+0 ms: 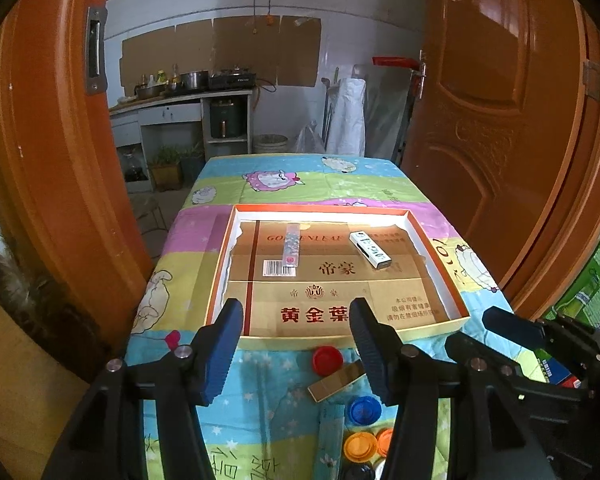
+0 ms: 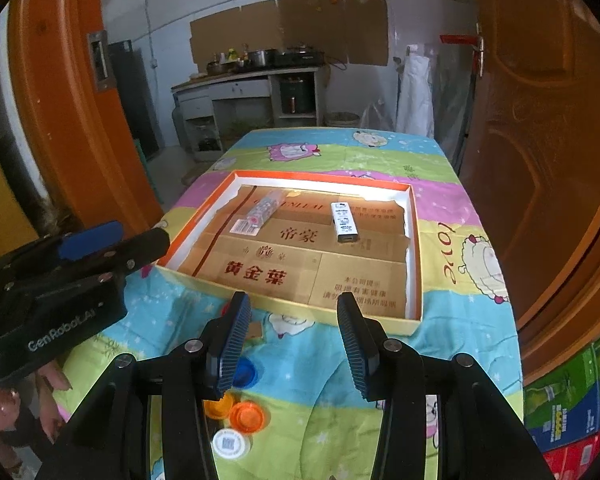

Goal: Organize rigid objects
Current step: 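Withdraw both open tools from the tray back toward the remaining objects, then grasp the teal Good luck box with left tool while right grasps QR-code cap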

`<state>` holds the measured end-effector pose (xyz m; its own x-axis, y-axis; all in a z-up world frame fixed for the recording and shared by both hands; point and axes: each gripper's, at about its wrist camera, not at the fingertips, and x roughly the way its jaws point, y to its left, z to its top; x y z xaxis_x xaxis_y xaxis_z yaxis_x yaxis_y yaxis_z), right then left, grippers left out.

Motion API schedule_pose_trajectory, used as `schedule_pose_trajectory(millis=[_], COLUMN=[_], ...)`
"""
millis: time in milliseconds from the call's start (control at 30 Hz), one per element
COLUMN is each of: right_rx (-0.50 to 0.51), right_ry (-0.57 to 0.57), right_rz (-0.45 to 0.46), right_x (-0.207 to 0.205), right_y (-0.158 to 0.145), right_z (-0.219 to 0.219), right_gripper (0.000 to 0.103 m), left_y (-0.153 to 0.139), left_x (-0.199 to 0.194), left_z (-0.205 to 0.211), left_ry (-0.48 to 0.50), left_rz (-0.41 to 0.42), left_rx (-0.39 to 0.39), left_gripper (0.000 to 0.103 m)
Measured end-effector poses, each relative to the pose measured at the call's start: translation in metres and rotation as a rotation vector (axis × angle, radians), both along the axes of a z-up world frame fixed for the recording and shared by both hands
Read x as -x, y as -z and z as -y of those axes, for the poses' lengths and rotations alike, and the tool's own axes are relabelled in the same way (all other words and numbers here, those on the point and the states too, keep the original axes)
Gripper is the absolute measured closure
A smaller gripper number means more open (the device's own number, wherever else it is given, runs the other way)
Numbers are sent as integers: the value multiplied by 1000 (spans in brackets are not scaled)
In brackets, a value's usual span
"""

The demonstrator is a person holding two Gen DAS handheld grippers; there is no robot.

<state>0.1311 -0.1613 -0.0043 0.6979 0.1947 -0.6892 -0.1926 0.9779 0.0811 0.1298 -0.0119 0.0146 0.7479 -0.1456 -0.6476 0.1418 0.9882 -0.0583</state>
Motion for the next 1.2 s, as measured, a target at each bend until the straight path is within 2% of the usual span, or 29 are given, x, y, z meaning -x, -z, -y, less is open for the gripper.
schedule_pose_trajectory(millis=[533,833,967,1200], right_rx=[-12,-24,-13,-3], right_ry=[-16,-71,-111,-142], right_rz=[-31,-57,-88,-102], right_x=[35,61,71,84], right_y=[18,47,68,88], right_z=[0,-6,-16,-28], right_gripper=[56,56,56,56], left_y=[5,30,44,62], left_x=[31,52,60,71], left_z=[-20,-26,-22,-16], left_ry=[-25,-16,10,62], left_rz=[24,18,5,-13], left_rx=[15,15,10,14], left_gripper=[47,47,47,48])
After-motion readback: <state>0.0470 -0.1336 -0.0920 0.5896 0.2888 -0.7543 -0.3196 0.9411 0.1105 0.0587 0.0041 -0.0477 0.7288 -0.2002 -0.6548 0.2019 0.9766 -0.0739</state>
